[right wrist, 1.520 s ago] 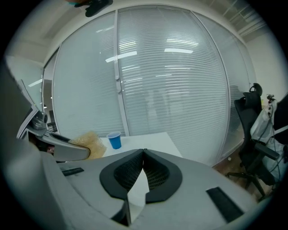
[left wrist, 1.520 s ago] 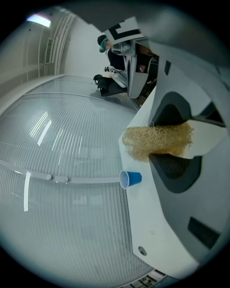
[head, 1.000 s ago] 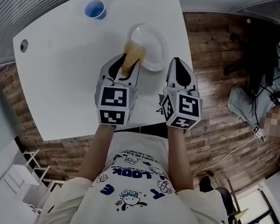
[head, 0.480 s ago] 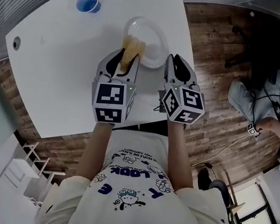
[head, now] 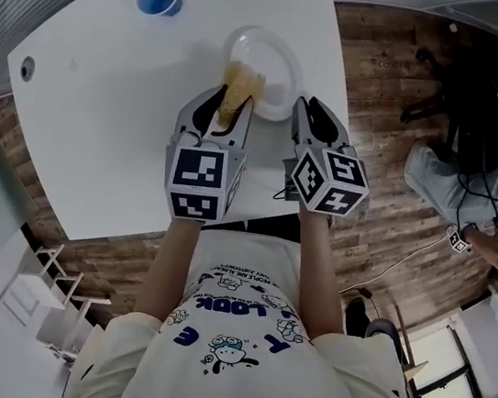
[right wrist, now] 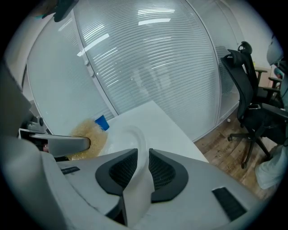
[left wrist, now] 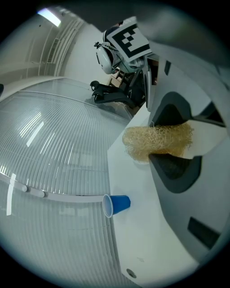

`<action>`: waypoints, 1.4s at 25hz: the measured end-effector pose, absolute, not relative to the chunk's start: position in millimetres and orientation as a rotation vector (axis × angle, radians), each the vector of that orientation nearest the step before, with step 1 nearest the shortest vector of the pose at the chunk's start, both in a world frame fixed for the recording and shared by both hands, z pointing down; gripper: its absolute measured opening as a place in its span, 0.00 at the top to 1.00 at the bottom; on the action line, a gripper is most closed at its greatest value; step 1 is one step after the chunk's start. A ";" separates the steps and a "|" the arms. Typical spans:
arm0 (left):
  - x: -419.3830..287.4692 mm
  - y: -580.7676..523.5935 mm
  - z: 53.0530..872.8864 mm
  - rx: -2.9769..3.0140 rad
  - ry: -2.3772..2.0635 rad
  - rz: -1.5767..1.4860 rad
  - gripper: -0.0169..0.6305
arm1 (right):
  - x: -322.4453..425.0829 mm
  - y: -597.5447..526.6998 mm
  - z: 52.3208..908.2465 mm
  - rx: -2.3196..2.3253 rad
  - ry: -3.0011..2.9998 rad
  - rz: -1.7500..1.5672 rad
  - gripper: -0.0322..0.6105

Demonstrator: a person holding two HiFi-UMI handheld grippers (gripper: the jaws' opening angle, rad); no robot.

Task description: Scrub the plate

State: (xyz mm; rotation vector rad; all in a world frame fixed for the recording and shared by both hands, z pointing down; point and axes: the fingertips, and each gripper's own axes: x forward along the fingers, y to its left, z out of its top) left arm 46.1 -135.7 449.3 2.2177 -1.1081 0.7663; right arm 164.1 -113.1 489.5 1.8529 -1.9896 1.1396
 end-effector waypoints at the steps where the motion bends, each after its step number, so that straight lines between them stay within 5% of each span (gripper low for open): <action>1: 45.7 -135.5 450.1 2.215 -1.108 0.765 0.70 | 163.1 -113.2 491.4 1.845 -1.990 1.152 0.83; 35: 54.8 -125.4 452.7 2.247 -1.070 0.769 0.70 | 153.9 -118.8 509.4 1.736 -1.838 1.387 0.86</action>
